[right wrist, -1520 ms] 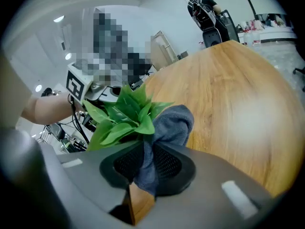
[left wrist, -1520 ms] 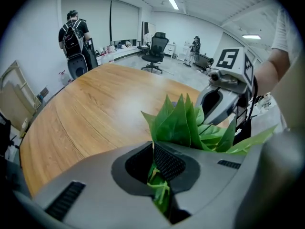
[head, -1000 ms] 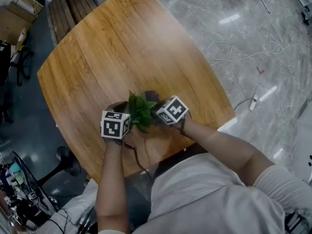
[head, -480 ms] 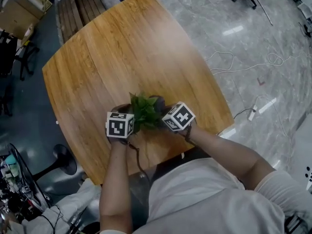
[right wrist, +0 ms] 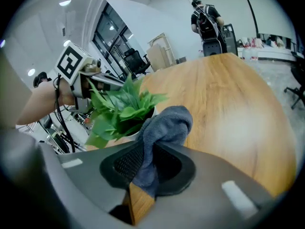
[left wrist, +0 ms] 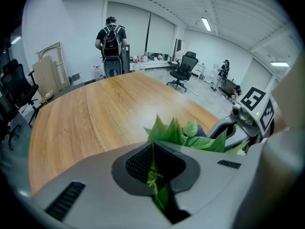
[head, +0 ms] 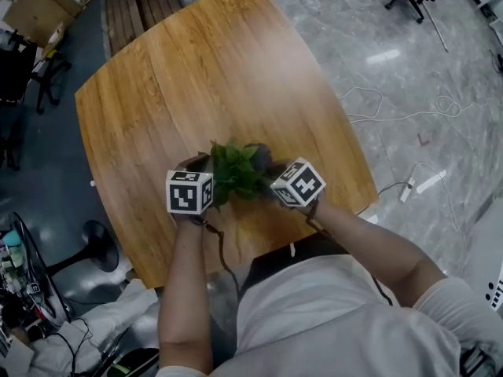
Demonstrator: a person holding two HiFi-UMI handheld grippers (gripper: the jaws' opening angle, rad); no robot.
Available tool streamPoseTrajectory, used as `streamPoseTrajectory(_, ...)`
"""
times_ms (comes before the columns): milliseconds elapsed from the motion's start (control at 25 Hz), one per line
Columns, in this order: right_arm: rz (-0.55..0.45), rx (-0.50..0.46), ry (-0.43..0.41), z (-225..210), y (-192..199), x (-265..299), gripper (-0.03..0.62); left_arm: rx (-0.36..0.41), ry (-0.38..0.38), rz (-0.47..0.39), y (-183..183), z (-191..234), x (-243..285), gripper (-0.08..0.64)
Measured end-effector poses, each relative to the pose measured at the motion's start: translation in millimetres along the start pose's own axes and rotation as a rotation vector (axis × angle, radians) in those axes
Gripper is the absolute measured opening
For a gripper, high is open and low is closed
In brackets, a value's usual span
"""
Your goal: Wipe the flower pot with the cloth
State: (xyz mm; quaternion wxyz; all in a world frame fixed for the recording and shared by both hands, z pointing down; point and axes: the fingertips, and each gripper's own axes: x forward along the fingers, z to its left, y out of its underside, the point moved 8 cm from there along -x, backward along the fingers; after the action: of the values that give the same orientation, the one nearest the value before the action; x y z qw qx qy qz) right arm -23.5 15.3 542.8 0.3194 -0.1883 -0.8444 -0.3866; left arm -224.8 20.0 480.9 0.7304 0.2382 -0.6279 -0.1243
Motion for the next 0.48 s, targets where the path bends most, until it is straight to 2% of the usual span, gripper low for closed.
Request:
streamPoseTrajectory(240, -0.070, -0.163, 0.050, 42.2, -47.3, -66.7, 0.064, -0.032, -0.011, -0.102, -18.0, -4.8, -49.4, 0.015)
streamPoseTrajectory(480, -0.202, -0.332, 0.067, 100.4, -115.5, -116.3, 0.064, -0.069, -0.063, -0.277, -43.2, -7.8, -122.0, 0.011)
